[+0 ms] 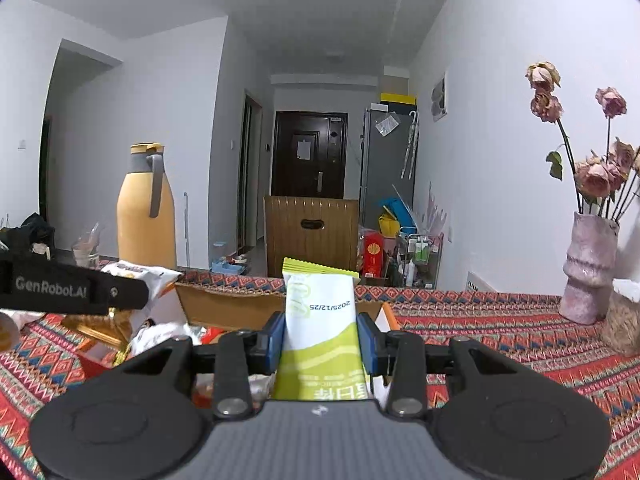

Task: Organize snacks
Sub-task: 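Lift the cookie packet and green bar and carry them over the box, then open both tools to drop the snacks into the box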

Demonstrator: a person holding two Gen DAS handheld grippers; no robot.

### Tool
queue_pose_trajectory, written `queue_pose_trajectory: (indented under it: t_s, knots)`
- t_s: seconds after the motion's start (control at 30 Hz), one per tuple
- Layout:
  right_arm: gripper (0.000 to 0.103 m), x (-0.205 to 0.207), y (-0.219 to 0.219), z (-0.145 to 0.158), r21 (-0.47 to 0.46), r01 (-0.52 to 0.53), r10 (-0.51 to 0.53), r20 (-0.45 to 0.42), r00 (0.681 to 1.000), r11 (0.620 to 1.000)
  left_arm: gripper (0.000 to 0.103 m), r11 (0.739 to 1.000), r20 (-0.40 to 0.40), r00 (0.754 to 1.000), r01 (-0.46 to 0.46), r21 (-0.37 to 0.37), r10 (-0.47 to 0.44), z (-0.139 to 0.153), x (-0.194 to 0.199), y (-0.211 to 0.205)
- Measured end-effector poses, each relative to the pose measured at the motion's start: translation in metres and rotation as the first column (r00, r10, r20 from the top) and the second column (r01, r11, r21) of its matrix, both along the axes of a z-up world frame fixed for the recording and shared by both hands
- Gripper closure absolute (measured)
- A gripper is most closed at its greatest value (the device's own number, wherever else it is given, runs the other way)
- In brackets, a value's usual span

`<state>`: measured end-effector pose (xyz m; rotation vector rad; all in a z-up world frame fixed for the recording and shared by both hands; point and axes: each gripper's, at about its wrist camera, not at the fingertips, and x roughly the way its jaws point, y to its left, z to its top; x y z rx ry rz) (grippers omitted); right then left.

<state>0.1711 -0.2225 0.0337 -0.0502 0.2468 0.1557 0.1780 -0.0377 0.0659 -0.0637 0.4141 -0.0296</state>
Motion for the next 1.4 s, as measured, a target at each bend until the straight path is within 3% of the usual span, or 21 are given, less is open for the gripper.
queue_pose_trajectory:
  t_s: [0.33,0.73,0.77,0.9,0.93,0.97,1.0,1.07,1.1,1.4]
  knots:
    - [0.066,0.057,0.000,-0.012,0.048,0.038,-0.037,-0.038,0.999,0.998,0.062,0.998,-0.014,0.998,-0.068,-0.003,0.068,-0.010,0.049,0.003]
    - [0.066,0.073,0.003,-0.044,0.033,0.013,-0.009,-0.112,0.994,0.999,0.061,0.996,-0.053,0.997,-0.067,-0.054,0.064,-0.039,0.060,0.016]
    - [0.065,0.073,0.003,-0.045,0.030,0.012,-0.009,-0.118,0.993,0.999,0.058,0.996,-0.052,0.996,-0.070,-0.051,0.068,-0.040,0.061,0.016]
    - [0.064,0.072,0.003,-0.047,0.028,0.015,-0.011,-0.125,0.992,0.999,0.012,0.994,-0.022,0.994,-0.108,-0.036,0.107,-0.039,0.054,0.015]
    - [0.056,0.071,0.002,-0.046,0.032,0.017,-0.013,-0.125,0.992,0.999,0.008,0.993,-0.012,0.993,-0.116,-0.032,0.116,-0.038,0.053,0.015]
    - [0.040,0.070,0.001,-0.045,0.038,0.019,-0.015,-0.126,0.992,0.999,0.000,0.992,-0.005,0.993,-0.121,-0.033,0.121,-0.037,0.051,0.015]
    - [0.033,0.068,0.000,-0.045,0.046,0.018,-0.012,-0.123,0.992,0.999,0.000,0.991,0.003,0.992,-0.125,-0.040,0.126,-0.036,0.049,0.015]
    - [0.004,0.066,0.000,-0.044,0.052,0.021,-0.015,-0.119,0.993,0.998,0.000,0.990,0.000,0.991,-0.131,-0.047,0.132,-0.036,0.049,0.016]
    - [0.000,0.065,0.000,-0.045,0.051,0.026,-0.020,-0.118,0.993,0.998,0.000,0.990,-0.004,0.991,-0.133,-0.051,0.133,-0.036,0.051,0.017]
    - [0.000,0.067,-0.003,-0.045,0.064,0.043,-0.035,-0.125,0.992,0.997,0.000,0.988,-0.019,0.989,-0.146,-0.054,0.145,-0.036,0.051,0.018]
